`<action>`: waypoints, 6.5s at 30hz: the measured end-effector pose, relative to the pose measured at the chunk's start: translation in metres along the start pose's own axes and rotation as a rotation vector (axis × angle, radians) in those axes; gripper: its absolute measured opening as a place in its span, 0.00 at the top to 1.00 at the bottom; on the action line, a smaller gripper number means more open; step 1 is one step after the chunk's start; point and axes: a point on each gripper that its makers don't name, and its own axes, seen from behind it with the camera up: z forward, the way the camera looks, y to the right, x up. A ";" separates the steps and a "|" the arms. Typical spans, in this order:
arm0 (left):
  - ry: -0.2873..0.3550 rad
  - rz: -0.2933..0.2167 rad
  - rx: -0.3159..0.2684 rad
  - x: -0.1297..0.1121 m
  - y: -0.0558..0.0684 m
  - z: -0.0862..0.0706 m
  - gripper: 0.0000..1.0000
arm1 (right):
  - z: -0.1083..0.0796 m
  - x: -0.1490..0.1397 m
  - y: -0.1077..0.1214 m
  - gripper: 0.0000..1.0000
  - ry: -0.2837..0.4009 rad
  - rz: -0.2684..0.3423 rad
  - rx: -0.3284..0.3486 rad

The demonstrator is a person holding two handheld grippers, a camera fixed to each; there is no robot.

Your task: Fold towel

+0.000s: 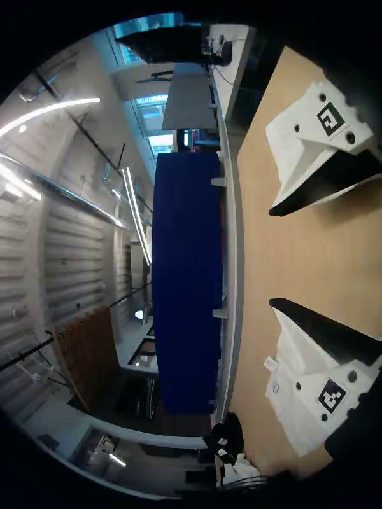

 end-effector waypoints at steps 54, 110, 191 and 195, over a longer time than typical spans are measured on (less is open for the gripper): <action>-0.002 -0.027 0.008 0.071 -0.003 0.000 0.12 | -0.015 0.074 0.008 0.00 0.009 0.005 -0.032; -0.223 0.159 -0.336 0.213 0.064 -0.024 0.12 | -0.037 0.221 -0.064 0.00 -0.229 -0.229 0.302; -0.830 0.274 -0.611 -0.113 0.136 -0.095 0.12 | -0.105 -0.105 -0.088 0.02 -0.754 -0.279 0.456; -0.842 0.270 -0.615 -0.115 0.139 -0.095 0.12 | -0.108 -0.110 -0.089 0.04 -0.767 -0.276 0.465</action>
